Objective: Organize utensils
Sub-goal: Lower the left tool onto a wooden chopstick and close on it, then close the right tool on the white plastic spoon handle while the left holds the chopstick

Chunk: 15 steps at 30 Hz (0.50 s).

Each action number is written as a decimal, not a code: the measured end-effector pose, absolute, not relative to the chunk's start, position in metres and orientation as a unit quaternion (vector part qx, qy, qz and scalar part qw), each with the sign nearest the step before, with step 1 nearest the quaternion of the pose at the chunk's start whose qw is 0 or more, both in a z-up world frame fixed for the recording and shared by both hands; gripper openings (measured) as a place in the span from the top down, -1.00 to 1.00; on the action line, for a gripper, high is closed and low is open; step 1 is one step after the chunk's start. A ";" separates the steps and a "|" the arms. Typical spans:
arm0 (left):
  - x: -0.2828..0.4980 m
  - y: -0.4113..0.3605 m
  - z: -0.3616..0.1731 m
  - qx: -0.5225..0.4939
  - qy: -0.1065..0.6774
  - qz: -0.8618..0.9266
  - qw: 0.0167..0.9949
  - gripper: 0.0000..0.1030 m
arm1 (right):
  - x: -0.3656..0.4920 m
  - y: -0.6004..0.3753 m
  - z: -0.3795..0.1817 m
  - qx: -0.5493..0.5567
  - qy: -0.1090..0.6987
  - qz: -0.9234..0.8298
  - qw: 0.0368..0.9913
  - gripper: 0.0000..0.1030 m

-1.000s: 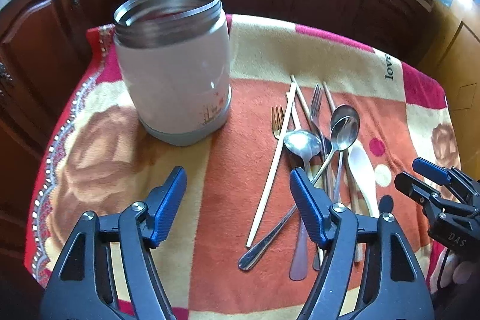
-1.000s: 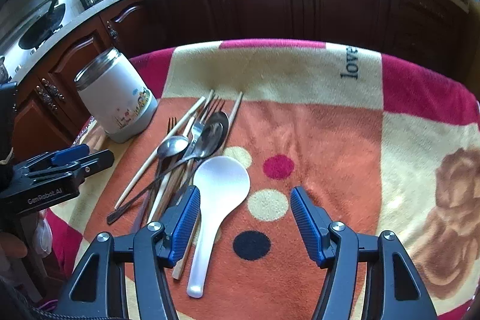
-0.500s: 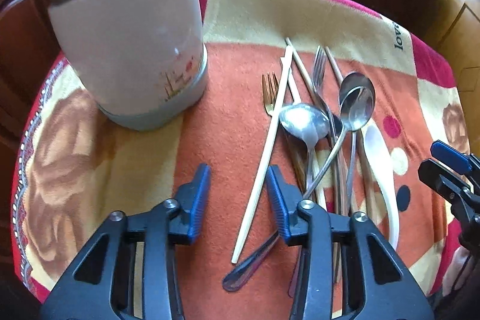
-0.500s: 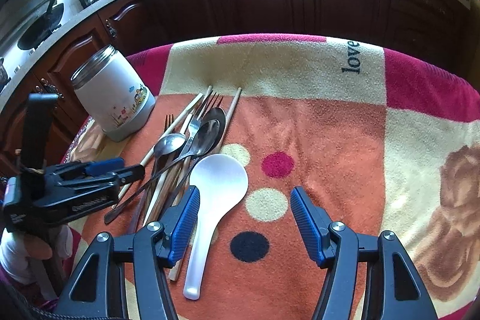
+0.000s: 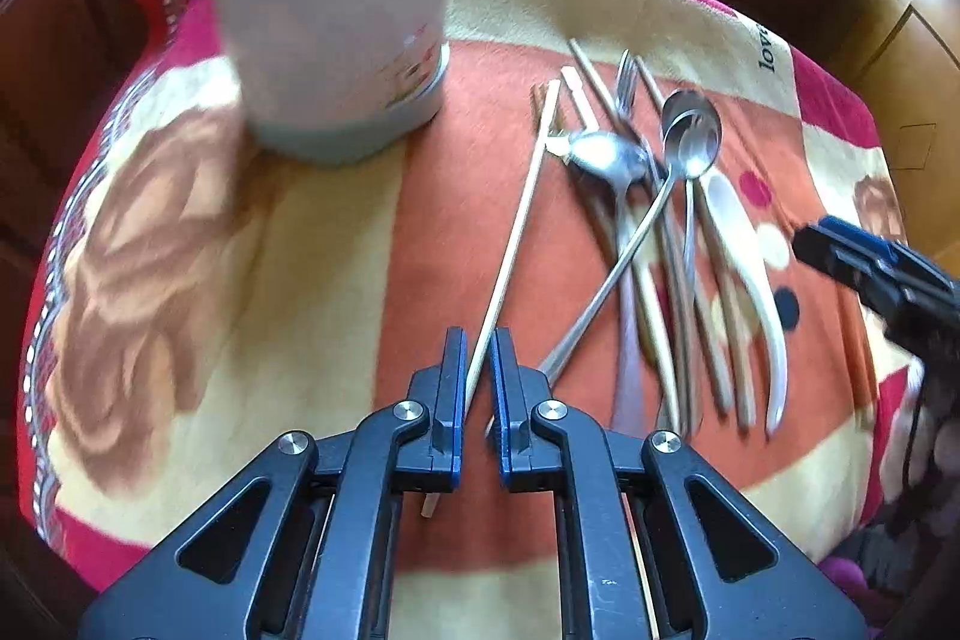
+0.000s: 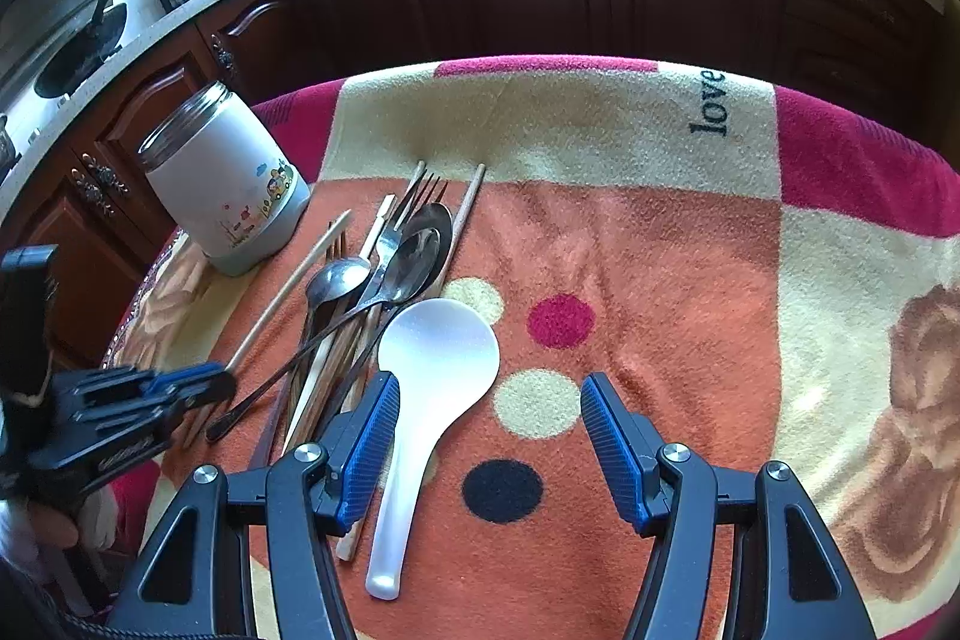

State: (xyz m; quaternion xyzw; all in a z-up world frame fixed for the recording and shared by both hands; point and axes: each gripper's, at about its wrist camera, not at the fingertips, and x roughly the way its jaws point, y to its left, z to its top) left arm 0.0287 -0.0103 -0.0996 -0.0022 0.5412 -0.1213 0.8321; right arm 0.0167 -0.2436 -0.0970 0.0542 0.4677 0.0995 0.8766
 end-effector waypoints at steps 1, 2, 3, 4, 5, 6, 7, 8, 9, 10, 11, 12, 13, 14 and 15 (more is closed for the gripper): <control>0.027 -0.008 -0.099 -0.001 0.543 -0.120 0.831 0.87 | 0.018 -0.243 -0.098 0.055 0.469 0.100 0.876 -0.19; 0.022 -0.004 -0.098 0.001 0.543 -0.119 0.831 0.88 | 0.018 -0.243 -0.099 0.054 0.470 0.101 0.875 -0.19; 0.020 -0.003 -0.097 0.003 0.543 -0.118 0.832 0.88 | 0.019 -0.242 -0.100 0.054 0.471 0.102 0.875 -0.19; 0.016 0.000 -0.095 0.006 0.542 -0.116 0.832 0.88 | 0.019 -0.241 -0.101 0.055 0.472 0.104 0.874 -0.19; 0.014 0.001 -0.093 0.008 0.542 -0.115 0.833 0.88 | 0.020 -0.240 -0.102 0.054 0.472 0.107 0.873 -0.19; 0.012 0.005 -0.091 0.007 0.542 -0.115 0.832 0.87 | 0.021 -0.239 -0.103 0.052 0.473 0.109 0.872 -0.19; 0.012 0.007 -0.088 0.005 0.541 -0.116 0.833 0.85 | 0.022 -0.237 -0.105 0.048 0.475 0.111 0.872 -0.19; 0.014 0.007 -0.087 0.002 0.540 -0.118 0.834 0.77 | 0.024 -0.236 -0.107 0.045 0.478 0.112 0.870 -0.19; 0.017 0.006 -0.085 -0.002 0.537 -0.121 0.835 0.56 | 0.025 -0.236 -0.109 0.044 0.479 0.112 0.869 -0.19; 0.020 0.006 -0.083 -0.006 0.534 -0.125 0.836 0.44 | 0.028 -0.236 -0.111 0.045 0.482 0.116 0.867 -0.19; 0.023 0.006 -0.081 -0.010 0.531 -0.126 0.838 0.27 | 0.029 -0.236 -0.112 0.048 0.484 0.120 0.866 -0.19; 0.029 0.005 -0.078 -0.017 0.525 -0.128 0.841 0.25 | 0.031 -0.237 -0.113 0.051 0.486 0.124 0.864 -0.19; 0.033 0.005 -0.076 -0.020 0.522 -0.130 0.843 0.24 | 0.034 -0.238 -0.115 0.053 0.488 0.126 0.862 -0.19; 0.037 0.004 -0.075 -0.021 0.518 -0.131 0.845 0.23 | 0.036 -0.239 -0.116 0.056 0.489 0.129 0.861 -0.15; 0.043 0.001 -0.074 -0.019 0.516 -0.131 0.846 0.22 | 0.037 -0.240 -0.116 0.058 0.489 0.132 0.860 -0.11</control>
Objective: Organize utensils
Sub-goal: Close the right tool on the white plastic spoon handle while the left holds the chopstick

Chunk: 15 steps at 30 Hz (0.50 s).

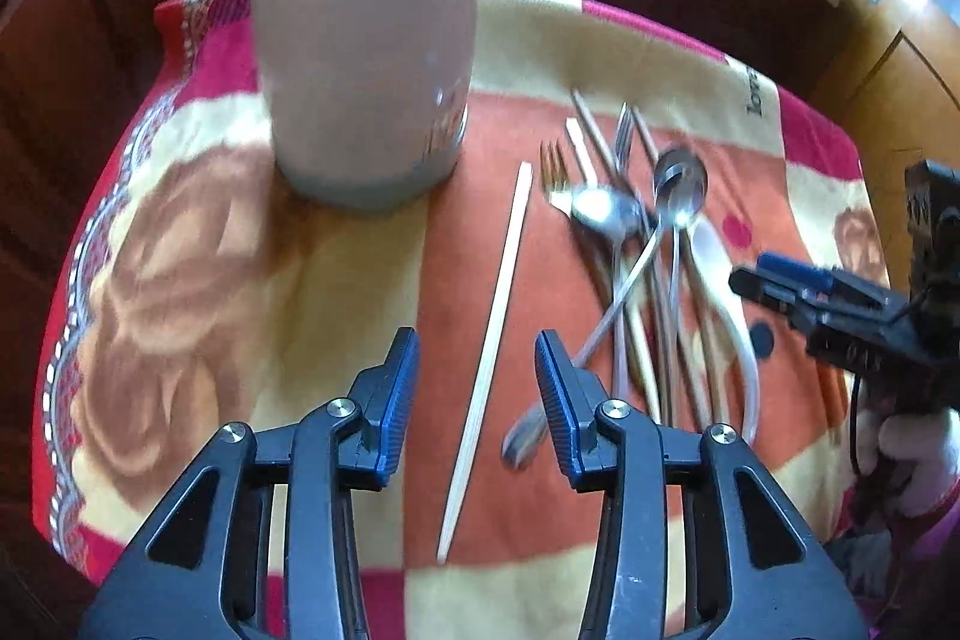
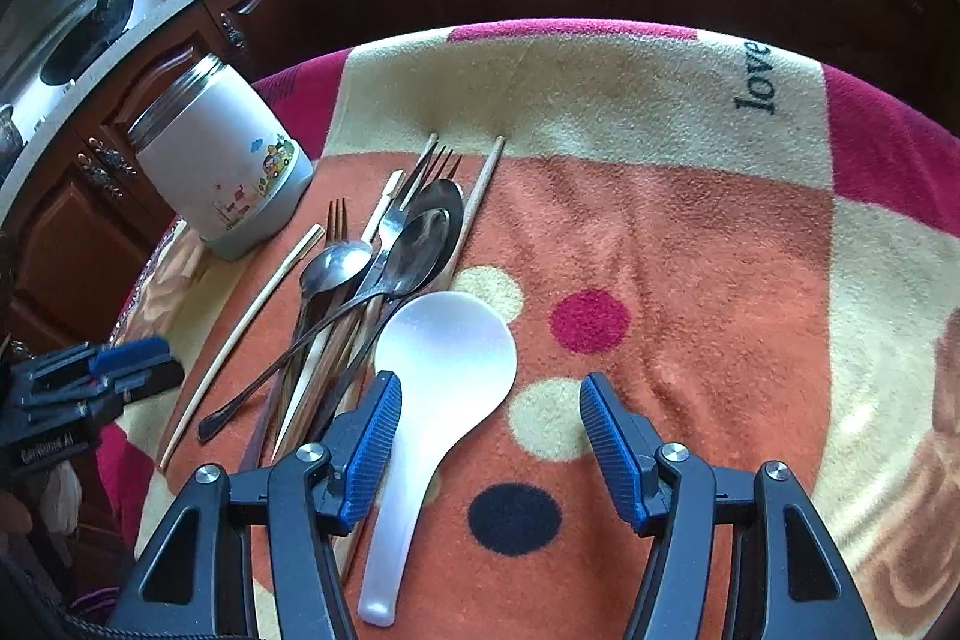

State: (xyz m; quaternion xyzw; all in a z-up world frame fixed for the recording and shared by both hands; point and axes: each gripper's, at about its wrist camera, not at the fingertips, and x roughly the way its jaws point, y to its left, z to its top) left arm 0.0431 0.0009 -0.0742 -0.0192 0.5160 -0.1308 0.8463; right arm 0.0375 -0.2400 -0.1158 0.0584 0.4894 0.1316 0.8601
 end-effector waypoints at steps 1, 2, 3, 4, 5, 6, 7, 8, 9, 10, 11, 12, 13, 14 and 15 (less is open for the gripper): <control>0.051 -0.003 -0.075 -0.017 0.516 -0.129 0.847 0.22 | 0.040 -0.242 -0.116 0.065 0.490 0.139 0.858 -0.06; 0.057 -0.006 -0.075 -0.017 0.515 -0.131 0.847 0.22 | 0.042 -0.244 -0.117 0.070 0.492 0.143 0.856 -0.04; 0.062 -0.009 -0.076 -0.015 0.514 -0.132 0.848 0.22 | 0.046 -0.246 -0.118 0.075 0.493 0.148 0.854 -0.03; 0.068 -0.013 -0.078 -0.009 0.512 -0.130 0.849 0.22 | 0.048 -0.247 -0.119 0.076 0.494 0.149 0.853 0.03; 0.073 -0.016 -0.080 -0.006 0.512 -0.127 0.849 0.22 | 0.051 -0.248 -0.121 0.076 0.497 0.152 0.851 0.08; 0.077 -0.020 -0.082 -0.003 0.512 -0.126 0.850 0.22 | 0.054 -0.248 -0.123 0.076 0.498 0.155 0.850 0.10; 0.082 -0.023 -0.084 -0.001 0.512 -0.124 0.850 0.22 | 0.055 -0.247 -0.123 0.075 0.498 0.158 0.850 0.12; 0.086 -0.026 -0.086 0.003 0.512 -0.121 0.851 0.22 | 0.056 -0.246 -0.123 0.071 0.496 0.161 0.850 0.13; 0.091 -0.030 -0.090 0.012 0.512 -0.114 0.851 0.22 | 0.058 -0.244 -0.123 0.064 0.496 0.164 0.850 0.14; 0.093 -0.032 -0.092 0.017 0.513 -0.111 0.851 0.22 | 0.059 -0.242 -0.123 0.060 0.496 0.167 0.850 0.19; 0.096 -0.035 -0.095 0.021 0.515 -0.109 0.850 0.23 | 0.060 -0.239 -0.123 0.056 0.494 0.172 0.850 0.26; 0.100 -0.038 -0.100 0.023 0.521 -0.108 0.846 0.24 | 0.061 -0.238 -0.123 0.055 0.494 0.175 0.850 0.32; 0.102 -0.040 -0.103 0.023 0.525 -0.109 0.844 0.26 | 0.062 -0.236 -0.123 0.051 0.493 0.178 0.850 0.46; 0.102 -0.042 -0.103 0.026 0.522 -0.108 0.846 0.28 | 0.062 -0.235 -0.124 0.047 0.492 0.178 0.851 0.56; 0.102 -0.044 -0.103 0.032 0.517 -0.108 0.849 0.41 | 0.061 -0.233 -0.124 0.042 0.488 0.178 0.854 0.58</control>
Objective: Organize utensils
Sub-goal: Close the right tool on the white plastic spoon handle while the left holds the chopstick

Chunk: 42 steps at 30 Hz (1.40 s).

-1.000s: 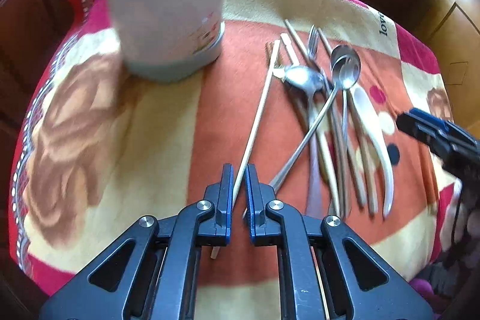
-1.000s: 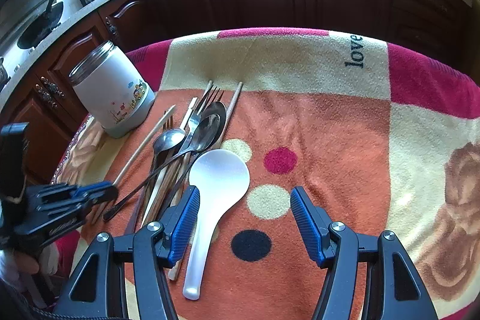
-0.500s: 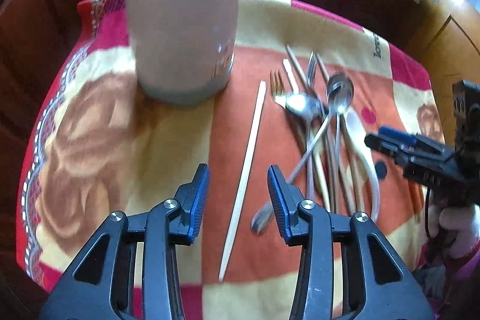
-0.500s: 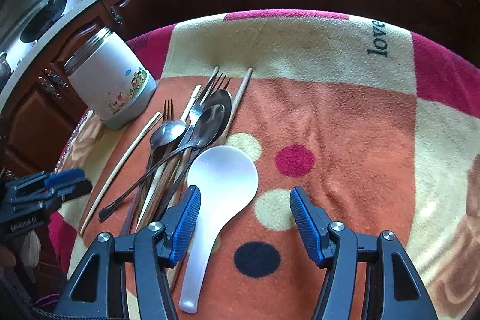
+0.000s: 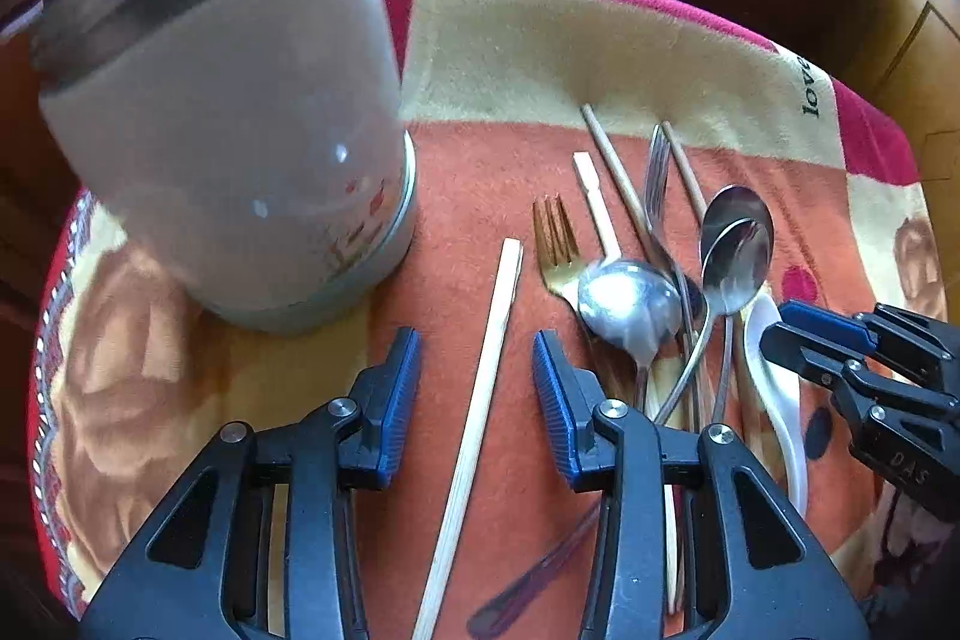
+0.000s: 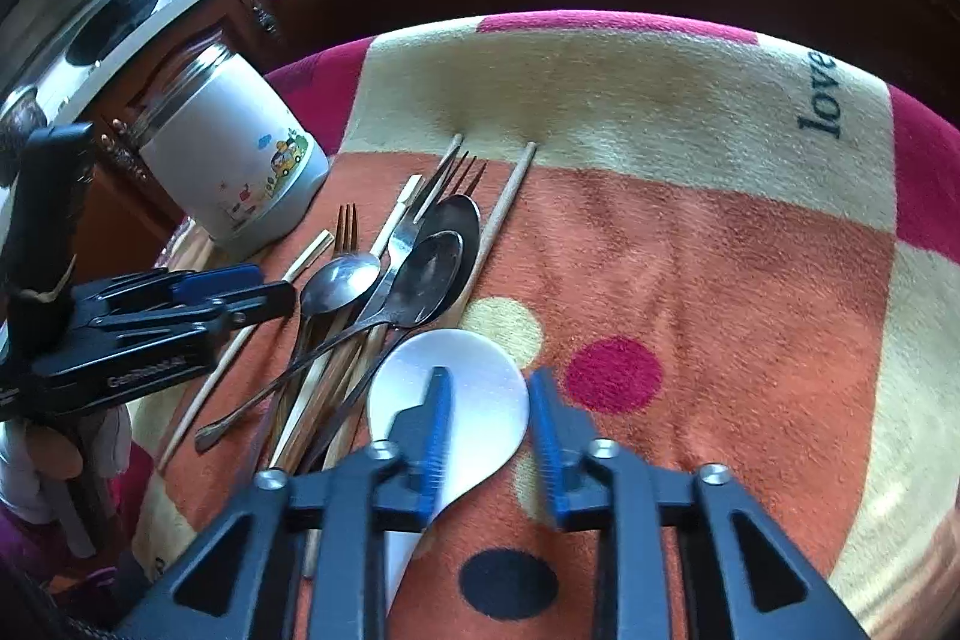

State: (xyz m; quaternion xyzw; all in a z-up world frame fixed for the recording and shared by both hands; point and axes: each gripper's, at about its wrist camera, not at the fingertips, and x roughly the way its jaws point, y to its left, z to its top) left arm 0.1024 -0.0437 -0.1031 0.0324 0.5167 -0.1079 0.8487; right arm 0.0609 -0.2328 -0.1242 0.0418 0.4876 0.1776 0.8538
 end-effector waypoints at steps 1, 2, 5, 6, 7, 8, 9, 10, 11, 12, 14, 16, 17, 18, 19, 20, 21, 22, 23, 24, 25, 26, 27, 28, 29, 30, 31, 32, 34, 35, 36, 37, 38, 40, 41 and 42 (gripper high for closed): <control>0.103 -0.046 -0.104 0.040 0.516 -0.109 0.849 0.50 | 0.060 -0.232 -0.124 0.042 0.485 0.179 0.855 0.70; 0.102 -0.047 -0.103 0.042 0.515 -0.111 0.849 0.71 | 0.059 -0.233 -0.125 0.044 0.484 0.180 0.855 0.79; 0.099 -0.045 -0.102 0.043 0.524 -0.125 0.841 0.87 | 0.054 -0.238 -0.124 0.057 0.484 0.186 0.853 0.85; 0.096 -0.044 -0.102 0.046 0.526 -0.129 0.839 0.88 | 0.052 -0.240 -0.124 0.059 0.484 0.188 0.852 0.86; 0.091 -0.041 -0.101 0.046 0.530 -0.133 0.837 0.88 | 0.049 -0.241 -0.123 0.060 0.485 0.191 0.851 0.89; 0.088 -0.038 -0.101 0.044 0.532 -0.135 0.835 0.88 | 0.045 -0.243 -0.123 0.062 0.488 0.196 0.849 0.89; 0.084 -0.033 -0.101 0.041 0.537 -0.137 0.831 0.89 | 0.043 -0.243 -0.122 0.064 0.489 0.199 0.847 0.90; 0.082 -0.031 -0.100 0.038 0.540 -0.138 0.829 0.89 | 0.041 -0.244 -0.122 0.067 0.491 0.204 0.844 0.90; 0.079 -0.026 -0.098 0.035 0.542 -0.139 0.828 0.89 | 0.039 -0.245 -0.123 0.071 0.494 0.207 0.842 0.90; 0.076 -0.023 -0.096 0.033 0.542 -0.140 0.828 0.89 | 0.038 -0.246 -0.123 0.074 0.496 0.209 0.839 0.90; 0.076 -0.018 -0.093 0.034 0.539 -0.136 0.830 0.89 | 0.037 -0.248 -0.124 0.088 0.499 0.217 0.834 0.87; 0.078 -0.017 -0.089 0.031 0.536 -0.137 0.833 0.84 | 0.037 -0.250 -0.124 0.100 0.501 0.231 0.828 0.61; 0.080 -0.017 -0.087 0.029 0.533 -0.136 0.834 0.75 | 0.037 -0.250 -0.124 0.102 0.502 0.233 0.827 0.36; 0.080 -0.016 -0.086 0.029 0.531 -0.135 0.836 0.60 | 0.037 -0.250 -0.125 0.103 0.502 0.236 0.825 0.31; 0.082 -0.015 -0.086 0.029 0.530 -0.134 0.837 0.53 | 0.036 -0.249 -0.126 0.102 0.505 0.238 0.824 0.31; 0.084 -0.016 -0.086 0.030 0.530 -0.135 0.836 0.43 | 0.036 -0.249 -0.127 0.101 0.504 0.240 0.824 0.31; 0.087 -0.021 -0.089 0.033 0.533 -0.136 0.835 0.40 | 0.035 -0.249 -0.127 0.101 0.502 0.242 0.824 0.31; 0.090 -0.024 -0.093 0.041 0.537 -0.136 0.831 0.40 | 0.034 -0.249 -0.129 0.103 0.499 0.246 0.825 0.31; 0.092 -0.028 -0.098 0.048 0.542 -0.134 0.828 0.40 | 0.034 -0.249 -0.129 0.108 0.495 0.249 0.825 0.31; 0.092 -0.031 -0.100 0.051 0.543 -0.132 0.828 0.37 | 0.035 -0.249 -0.130 0.113 0.491 0.251 0.826 0.31; 0.093 -0.035 -0.100 0.058 0.534 -0.131 0.833 0.33 | 0.035 -0.249 -0.131 0.117 0.486 0.254 0.828 0.31; 0.094 -0.038 -0.101 0.063 0.535 -0.133 0.832 0.28 | 0.035 -0.247 -0.132 0.117 0.482 0.259 0.829 0.31; 0.095 -0.041 -0.101 0.067 0.533 -0.133 0.833 0.28 | 0.034 -0.246 -0.132 0.114 0.479 0.263 0.830 0.33; 0.095 -0.043 -0.101 0.067 0.533 -0.132 0.833 0.28 | 0.034 -0.241 -0.133 0.104 0.475 0.265 0.832 0.46; 0.095 -0.044 -0.101 0.069 0.532 -0.133 0.833 0.29 | 0.033 -0.237 -0.133 0.095 0.473 0.264 0.835 0.61; 0.095 -0.047 -0.101 0.070 0.531 -0.135 0.833 0.47 | 0.033 -0.234 -0.133 0.085 0.471 0.261 0.838 0.67; 0.094 -0.047 -0.100 0.072 0.530 -0.141 0.833 0.66 | 0.032 -0.233 -0.132 0.083 0.470 0.259 0.840 0.73; 0.094 -0.047 -0.099 0.069 0.531 -0.144 0.832 0.88 | 0.032 -0.234 -0.131 0.087 0.470 0.260 0.839 0.84; 0.092 -0.041 -0.098 0.051 0.536 -0.153 0.828 0.88 | 0.027 -0.239 -0.125 0.094 0.462 0.259 0.843 0.91; 0.090 -0.039 -0.096 0.044 0.537 -0.158 0.828 0.88 | 0.026 -0.240 -0.122 0.094 0.459 0.260 0.844 0.94; 0.089 -0.036 -0.095 0.041 0.535 -0.159 0.828 0.88 | 0.023 -0.242 -0.117 0.091 0.455 0.260 0.847 0.95; 0.084 -0.036 -0.093 0.037 0.532 -0.162 0.830 0.88 | 0.020 -0.242 -0.112 0.087 0.450 0.262 0.849 0.95; 0.082 -0.035 -0.091 0.033 0.530 -0.164 0.832 0.88 | 0.017 -0.242 -0.108 0.082 0.448 0.264 0.850 0.95; 0.076 -0.029 -0.082 0.017 0.523 -0.168 0.836 0.88 | 0.014 -0.243 -0.103 0.077 0.446 0.263 0.852 0.95; 0.073 -0.024 -0.079 0.011 0.520 -0.170 0.837 0.88 | 0.012 -0.243 -0.100 0.079 0.443 0.264 0.853 0.96; 0.071 -0.021 -0.074 0.004 0.517 -0.172 0.839 0.88 | 0.011 -0.243 -0.097 0.080 0.441 0.264 0.854 0.96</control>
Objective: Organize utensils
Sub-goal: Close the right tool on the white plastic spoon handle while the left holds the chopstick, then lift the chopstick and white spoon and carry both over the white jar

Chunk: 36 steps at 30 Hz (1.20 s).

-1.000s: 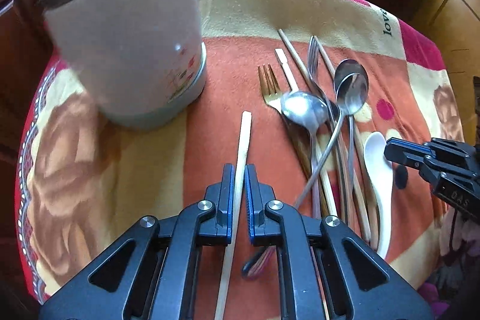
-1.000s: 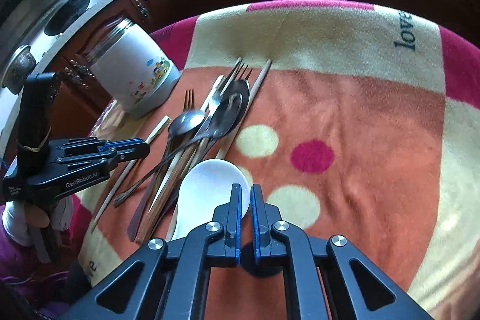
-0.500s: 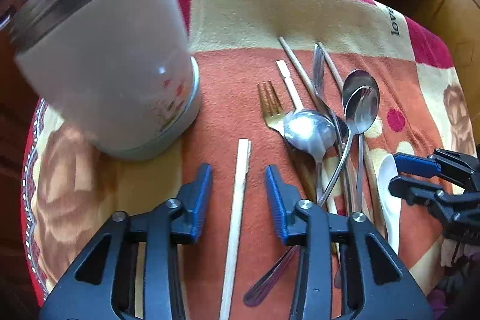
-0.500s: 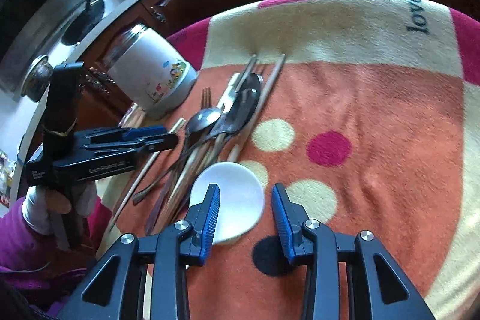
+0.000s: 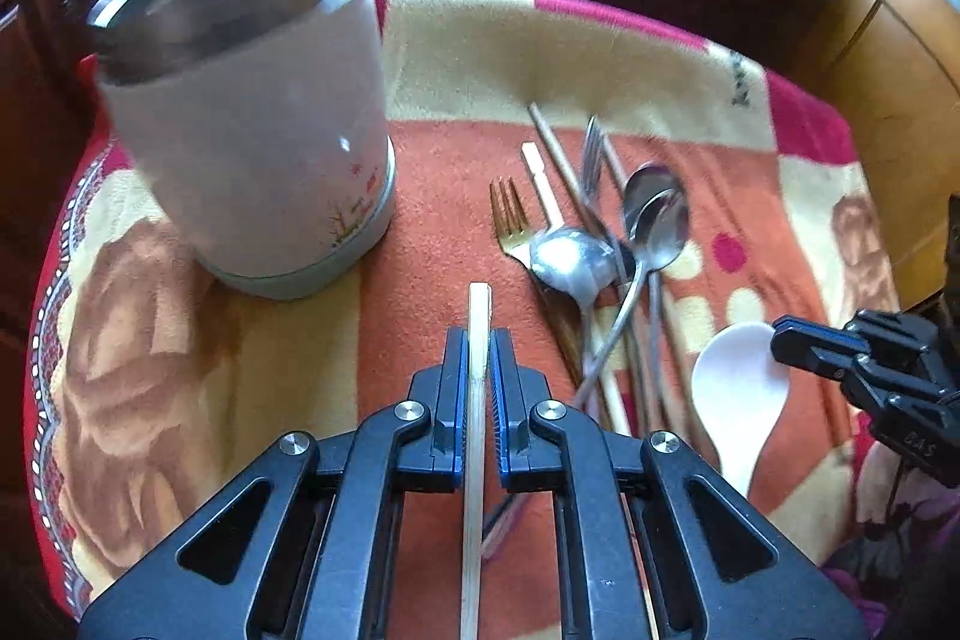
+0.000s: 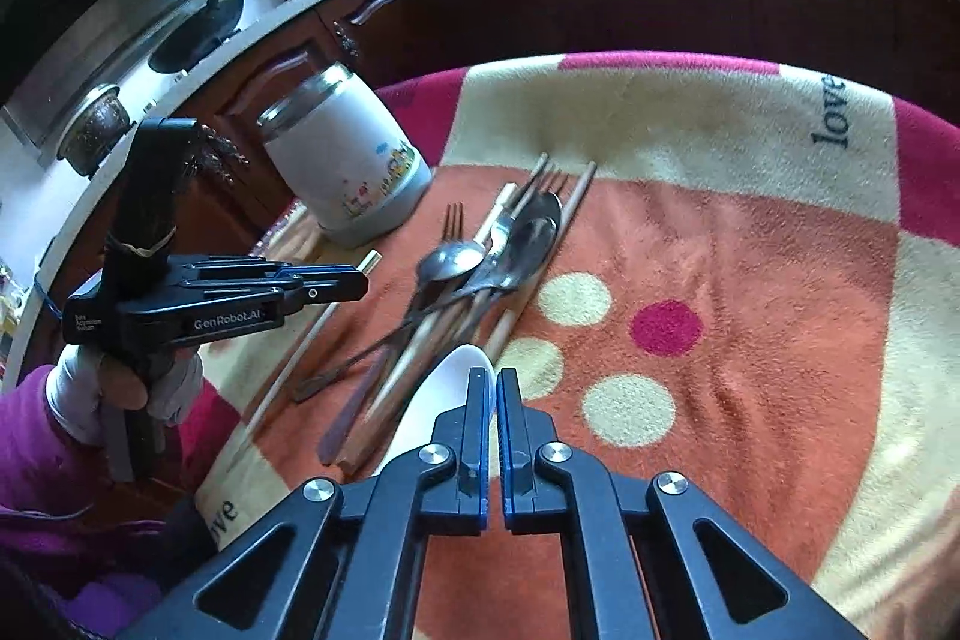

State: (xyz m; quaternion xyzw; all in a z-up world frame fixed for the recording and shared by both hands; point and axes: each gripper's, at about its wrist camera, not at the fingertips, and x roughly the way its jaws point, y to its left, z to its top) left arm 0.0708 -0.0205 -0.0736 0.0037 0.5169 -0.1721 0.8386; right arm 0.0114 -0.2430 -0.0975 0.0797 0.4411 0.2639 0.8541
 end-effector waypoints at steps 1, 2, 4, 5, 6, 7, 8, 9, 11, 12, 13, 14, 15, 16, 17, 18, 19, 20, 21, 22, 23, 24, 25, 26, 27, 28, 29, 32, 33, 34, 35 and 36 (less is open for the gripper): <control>0.070 -0.017 -0.070 -0.003 0.512 -0.173 0.842 0.88 | 0.010 -0.243 -0.093 0.082 0.436 0.266 0.856 0.97; 0.069 -0.014 -0.064 -0.008 0.508 -0.172 0.844 0.88 | 0.009 -0.243 -0.089 0.082 0.432 0.266 0.858 0.97; 0.064 -0.008 -0.053 -0.018 0.499 -0.174 0.849 0.88 | 0.006 -0.243 -0.078 0.083 0.419 0.267 0.864 0.97; 0.063 -0.002 -0.046 -0.022 0.494 -0.173 0.852 0.88 | 0.005 -0.243 -0.073 0.082 0.414 0.268 0.866 0.98; 0.060 0.000 -0.041 -0.025 0.489 -0.173 0.855 0.88 | 0.004 -0.243 -0.070 0.081 0.411 0.267 0.868 0.98; 0.062 0.000 -0.037 -0.027 0.486 -0.174 0.856 0.88 | 0.003 -0.242 -0.066 0.079 0.407 0.267 0.870 0.98; 0.062 0.003 -0.034 -0.028 0.485 -0.175 0.856 0.88 | 0.003 -0.242 -0.065 0.078 0.409 0.269 0.869 0.98; 0.062 0.001 -0.034 -0.029 0.484 -0.174 0.857 0.88 | 0.004 -0.241 -0.066 0.075 0.413 0.267 0.867 0.98; 0.060 0.002 -0.035 -0.031 0.485 -0.171 0.857 0.88 | 0.005 -0.239 -0.077 0.076 0.431 0.262 0.860 0.98; 0.059 0.003 -0.037 -0.033 0.487 -0.171 0.856 0.88 | 0.006 -0.239 -0.081 0.080 0.437 0.262 0.856 0.98; 0.058 0.003 -0.038 -0.035 0.489 -0.170 0.855 0.88 | 0.007 -0.240 -0.089 0.087 0.448 0.261 0.851 0.98; 0.057 0.003 -0.039 -0.035 0.490 -0.170 0.854 0.88 | 0.009 -0.240 -0.097 0.096 0.459 0.261 0.844 0.98; 0.056 0.002 -0.042 -0.036 0.493 -0.169 0.853 0.88 | 0.009 -0.241 -0.102 0.103 0.464 0.261 0.840 0.98; 0.056 0.002 -0.043 -0.036 0.494 -0.169 0.852 0.88 | 0.010 -0.242 -0.110 0.116 0.473 0.262 0.833 0.98; 0.056 0.000 -0.045 -0.036 0.496 -0.169 0.851 0.88 | 0.011 -0.243 -0.116 0.126 0.481 0.263 0.827 0.97; 0.056 0.000 -0.046 -0.036 0.497 -0.168 0.851 0.88 | 0.012 -0.244 -0.122 0.138 0.489 0.264 0.820 0.97; 0.055 0.000 -0.047 -0.037 0.497 -0.167 0.851 0.88 | 0.012 -0.246 -0.127 0.150 0.497 0.264 0.813 0.97; 0.055 0.001 -0.047 -0.037 0.497 -0.166 0.851 0.88 | 0.012 -0.247 -0.130 0.155 0.503 0.262 0.808 0.97; 0.055 0.001 -0.047 -0.036 0.496 -0.165 0.852 0.88 | 0.011 -0.248 -0.131 0.159 0.508 0.262 0.805 0.94; 0.055 0.001 -0.047 -0.036 0.496 -0.164 0.852 0.88 | 0.009 -0.249 -0.132 0.162 0.512 0.263 0.802 0.89; 0.056 0.002 -0.048 -0.036 0.496 -0.164 0.852 0.88 | 0.007 -0.251 -0.132 0.165 0.516 0.266 0.797 0.83; 0.056 0.002 -0.048 -0.037 0.496 -0.163 0.852 0.88 | 0.004 -0.251 -0.133 0.166 0.519 0.267 0.795 0.78; 0.056 0.003 -0.047 -0.038 0.495 -0.163 0.852 0.88 | 0.000 -0.252 -0.134 0.168 0.523 0.270 0.791 0.67; 0.056 0.003 -0.048 -0.039 0.495 -0.163 0.853 0.88 | -0.003 -0.252 -0.136 0.169 0.526 0.273 0.788 0.60; 0.056 0.003 -0.048 -0.041 0.496 -0.162 0.852 0.88 | -0.007 -0.252 -0.138 0.172 0.527 0.277 0.785 0.60; 0.057 0.003 -0.049 -0.042 0.497 -0.162 0.851 0.88 | -0.009 -0.252 -0.139 0.174 0.524 0.280 0.785 0.60; 0.057 0.002 -0.049 -0.041 0.498 -0.162 0.851 0.89 | -0.010 -0.253 -0.140 0.181 0.520 0.281 0.786 0.60; 0.057 0.000 -0.050 -0.038 0.499 -0.162 0.850 0.89 | -0.005 -0.253 -0.143 0.205 0.511 0.284 0.785 0.60; 0.056 0.000 -0.050 -0.038 0.499 -0.162 0.851 0.89 | -0.003 -0.251 -0.144 0.209 0.506 0.287 0.786 0.60; 0.056 0.000 -0.049 -0.038 0.498 -0.162 0.851 0.89 | -0.002 -0.249 -0.144 0.206 0.504 0.284 0.789 0.70; 0.055 0.000 -0.047 -0.039 0.496 -0.163 0.852 0.89 | -0.002 -0.246 -0.143 0.198 0.503 0.282 0.793 0.79; 0.055 0.001 -0.046 -0.040 0.495 -0.163 0.853 0.89 | -0.002 -0.244 -0.139 0.193 0.499 0.285 0.795 0.83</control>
